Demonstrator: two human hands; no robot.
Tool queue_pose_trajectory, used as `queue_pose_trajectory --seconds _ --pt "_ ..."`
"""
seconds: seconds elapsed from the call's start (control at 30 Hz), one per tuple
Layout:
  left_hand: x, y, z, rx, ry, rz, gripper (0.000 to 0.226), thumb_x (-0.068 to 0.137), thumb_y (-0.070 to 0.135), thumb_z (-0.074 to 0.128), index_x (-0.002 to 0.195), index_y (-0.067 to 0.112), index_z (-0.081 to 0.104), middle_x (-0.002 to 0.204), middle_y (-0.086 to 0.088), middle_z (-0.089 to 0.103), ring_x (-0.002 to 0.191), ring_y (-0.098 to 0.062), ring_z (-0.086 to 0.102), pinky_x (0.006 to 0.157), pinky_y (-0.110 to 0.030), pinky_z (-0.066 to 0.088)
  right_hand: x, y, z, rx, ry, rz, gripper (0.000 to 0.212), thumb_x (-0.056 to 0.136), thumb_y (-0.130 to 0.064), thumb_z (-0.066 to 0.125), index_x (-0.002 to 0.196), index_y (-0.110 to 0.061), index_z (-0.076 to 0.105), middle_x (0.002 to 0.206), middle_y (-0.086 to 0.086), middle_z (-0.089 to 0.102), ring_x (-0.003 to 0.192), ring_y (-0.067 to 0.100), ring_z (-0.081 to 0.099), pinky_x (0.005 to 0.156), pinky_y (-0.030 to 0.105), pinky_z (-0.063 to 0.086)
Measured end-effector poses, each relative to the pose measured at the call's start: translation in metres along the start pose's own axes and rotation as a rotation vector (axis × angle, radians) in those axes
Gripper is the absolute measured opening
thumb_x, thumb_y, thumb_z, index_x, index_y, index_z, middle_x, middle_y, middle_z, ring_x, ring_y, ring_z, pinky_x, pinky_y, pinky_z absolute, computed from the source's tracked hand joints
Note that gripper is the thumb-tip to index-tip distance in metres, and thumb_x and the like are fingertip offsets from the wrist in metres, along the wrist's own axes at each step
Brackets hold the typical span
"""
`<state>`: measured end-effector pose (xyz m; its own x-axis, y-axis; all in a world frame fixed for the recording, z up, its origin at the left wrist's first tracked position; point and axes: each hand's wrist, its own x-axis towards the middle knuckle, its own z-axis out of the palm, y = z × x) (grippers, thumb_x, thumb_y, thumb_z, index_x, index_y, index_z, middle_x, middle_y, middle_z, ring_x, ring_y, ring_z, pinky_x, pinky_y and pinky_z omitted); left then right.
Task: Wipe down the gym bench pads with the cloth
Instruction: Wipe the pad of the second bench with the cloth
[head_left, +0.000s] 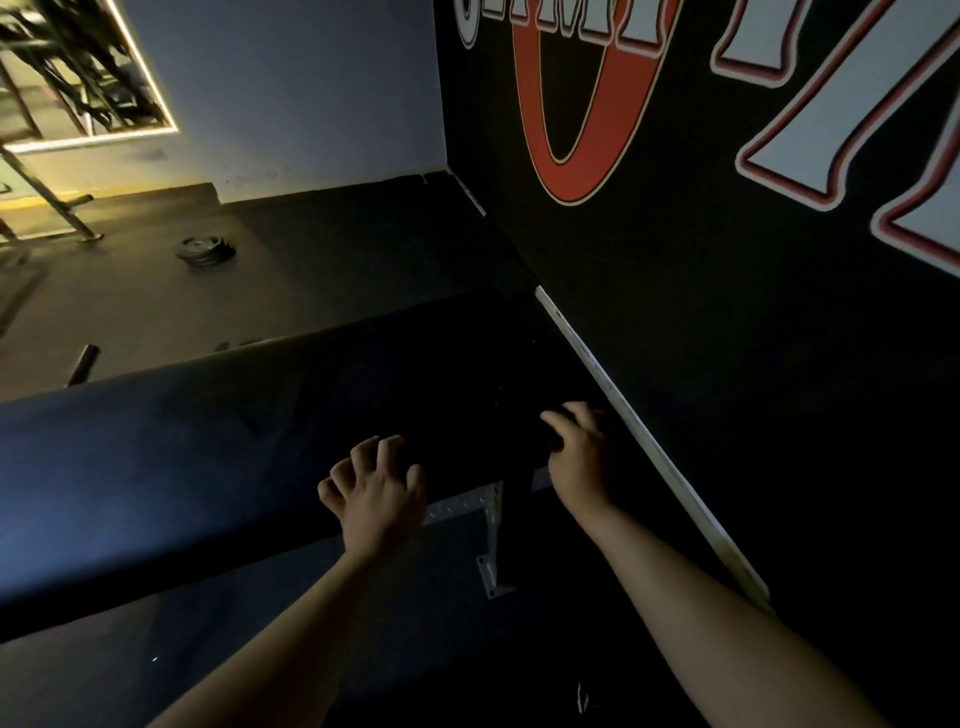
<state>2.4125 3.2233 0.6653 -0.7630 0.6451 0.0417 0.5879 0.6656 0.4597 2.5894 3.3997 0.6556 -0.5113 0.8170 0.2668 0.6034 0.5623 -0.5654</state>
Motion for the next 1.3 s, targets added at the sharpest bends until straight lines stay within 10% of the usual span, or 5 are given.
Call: queue_pose_trajectory --seconds 0.1,0.33,0.53,0.97,1.3 --pt "0.003 0.000 0.001 -0.011 0.025 -0.044 0.042 0.098 0.047 0.047 0.138 0.036 0.039 0.141 0.004 0.031 0.130 -0.024 0.022 0.110 -0.045 0.014 0.019 -0.015 -0.004 0.136 0.044 0.081 0.046 0.088 0.001 0.060 0.128 -0.020 0.062 0.137 -0.001 0.046 0.126 0.022 0.048 0.105 0.037 0.045" --pt "0.012 0.010 0.010 0.006 0.104 -0.164 0.060 0.092 0.056 0.029 0.148 0.034 0.028 0.141 0.006 0.030 0.124 -0.019 0.023 0.107 -0.041 0.018 0.049 -0.124 0.061 0.093 -0.477 -0.397 0.042 0.097 -0.021 0.050 0.138 -0.018 0.055 0.146 0.002 0.039 0.134 0.022 0.034 0.113 0.038 0.032" --pt "0.022 0.026 0.022 0.094 0.192 -0.319 0.060 0.089 0.053 0.021 0.146 0.038 0.033 0.139 0.004 0.029 0.122 -0.021 0.025 0.108 -0.044 0.020 0.094 -0.090 0.068 -0.041 -0.508 -0.709 0.040 0.099 -0.010 0.042 0.135 -0.015 0.057 0.138 0.007 0.043 0.120 0.030 0.038 0.101 0.039 0.039" --pt "0.027 0.081 0.053 -0.001 0.286 -0.625 0.051 0.103 0.041 0.030 0.154 0.037 0.022 0.159 0.007 0.013 0.147 -0.018 -0.001 0.120 -0.052 -0.010 0.192 -0.052 0.068 -0.047 -0.485 -0.501 0.039 0.099 -0.020 0.045 0.138 -0.015 0.050 0.138 0.012 0.041 0.123 0.033 0.038 0.104 0.041 0.038" --pt "0.023 0.080 0.054 0.046 0.282 -0.589 0.053 0.104 0.041 0.028 0.155 0.036 0.015 0.159 0.003 0.009 0.148 -0.022 -0.003 0.120 -0.054 -0.008 0.091 -0.057 0.038 0.155 -0.691 -0.846 0.038 0.096 -0.024 0.052 0.132 -0.017 0.059 0.122 0.013 0.054 0.110 0.031 0.049 0.091 0.040 0.046"
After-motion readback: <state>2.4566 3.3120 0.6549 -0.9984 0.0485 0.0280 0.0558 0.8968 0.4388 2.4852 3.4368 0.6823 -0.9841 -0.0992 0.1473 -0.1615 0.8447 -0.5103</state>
